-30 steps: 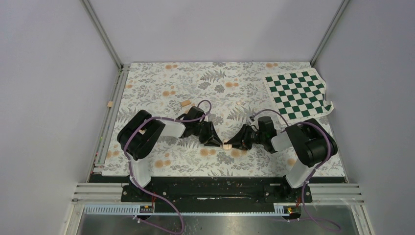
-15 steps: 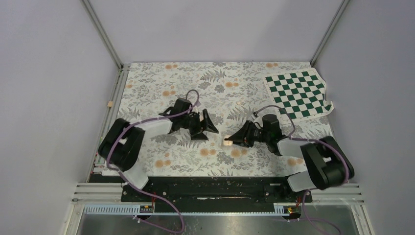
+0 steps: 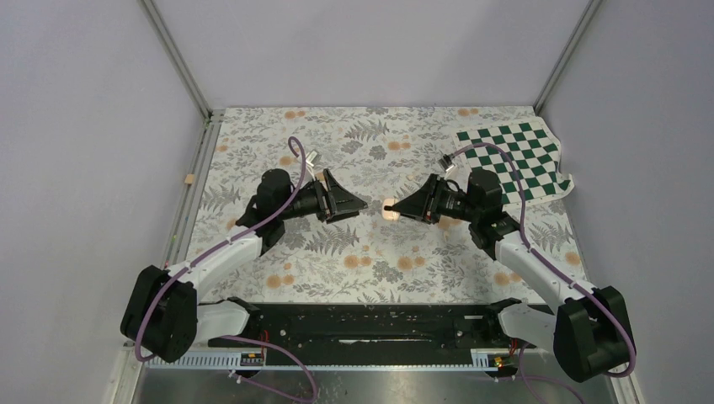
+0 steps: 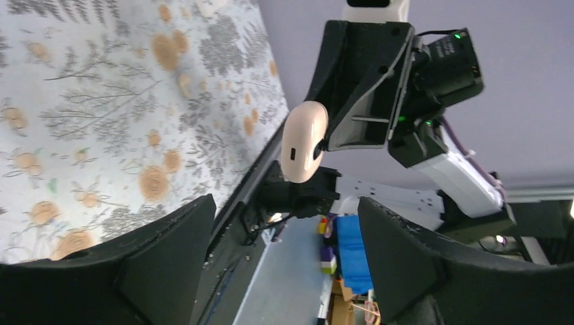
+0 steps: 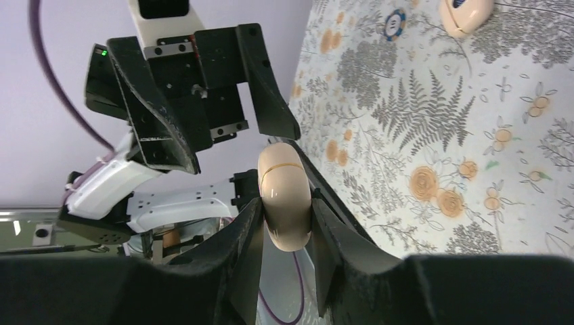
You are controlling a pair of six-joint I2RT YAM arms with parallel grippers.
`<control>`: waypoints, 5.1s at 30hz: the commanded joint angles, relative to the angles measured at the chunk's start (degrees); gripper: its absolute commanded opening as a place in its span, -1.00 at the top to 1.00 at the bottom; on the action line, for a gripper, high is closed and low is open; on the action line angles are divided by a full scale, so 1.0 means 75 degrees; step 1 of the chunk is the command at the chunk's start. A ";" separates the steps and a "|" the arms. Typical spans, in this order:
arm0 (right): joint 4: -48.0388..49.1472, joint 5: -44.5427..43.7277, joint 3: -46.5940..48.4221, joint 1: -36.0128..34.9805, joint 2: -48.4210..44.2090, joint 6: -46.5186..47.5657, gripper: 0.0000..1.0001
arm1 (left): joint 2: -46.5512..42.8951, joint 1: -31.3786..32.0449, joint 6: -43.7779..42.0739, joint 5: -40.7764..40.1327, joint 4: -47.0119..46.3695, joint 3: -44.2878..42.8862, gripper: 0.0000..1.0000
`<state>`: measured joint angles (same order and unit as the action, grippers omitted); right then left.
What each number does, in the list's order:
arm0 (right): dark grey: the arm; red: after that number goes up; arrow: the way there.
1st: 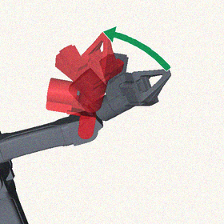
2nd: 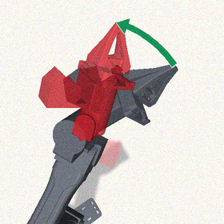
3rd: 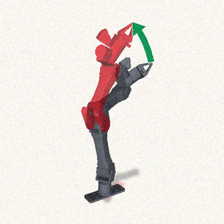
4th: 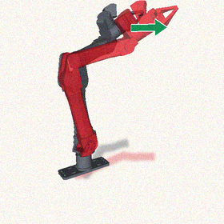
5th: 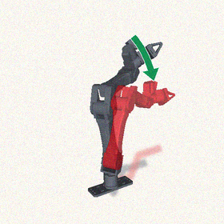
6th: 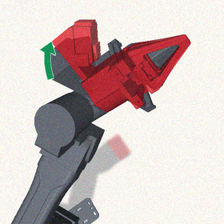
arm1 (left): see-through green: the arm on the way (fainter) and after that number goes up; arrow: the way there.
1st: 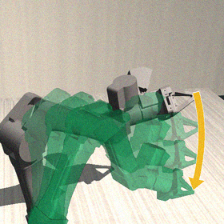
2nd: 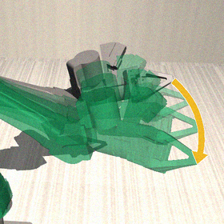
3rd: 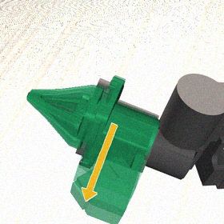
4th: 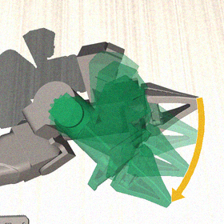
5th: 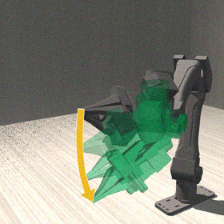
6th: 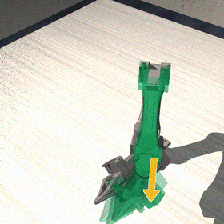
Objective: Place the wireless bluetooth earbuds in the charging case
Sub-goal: Pick up the charging case at the center of the board, then open the charging case, then adjust the charging case.
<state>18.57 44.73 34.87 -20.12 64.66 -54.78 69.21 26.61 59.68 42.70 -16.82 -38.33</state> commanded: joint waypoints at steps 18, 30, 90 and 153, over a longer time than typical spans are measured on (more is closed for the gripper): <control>0.1810 0.1004 0.0279 -0.0056 -0.0125 -0.1615 1.00 | 0.1272 0.0784 0.2137 0.0817 -0.4338 -0.0115 -0.44; 0.1078 0.0810 0.0399 -0.0174 -0.0337 -0.1221 1.00 | 0.2388 0.0993 0.3940 0.0681 -0.7229 0.0074 -0.03; -0.0804 -0.0152 0.0319 0.0147 -0.1371 -0.0435 -0.63 | 0.2040 0.0858 0.4530 0.0601 -0.7926 0.0581 1.00; -0.5148 -0.6650 0.1583 0.0813 0.3086 0.2463 0.21 | 0.2006 0.0427 0.4617 0.2037 -0.8771 -0.0609 1.00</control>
<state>-19.40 -3.92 45.04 -14.33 87.50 -37.19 83.85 29.63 94.52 57.43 -77.71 -40.42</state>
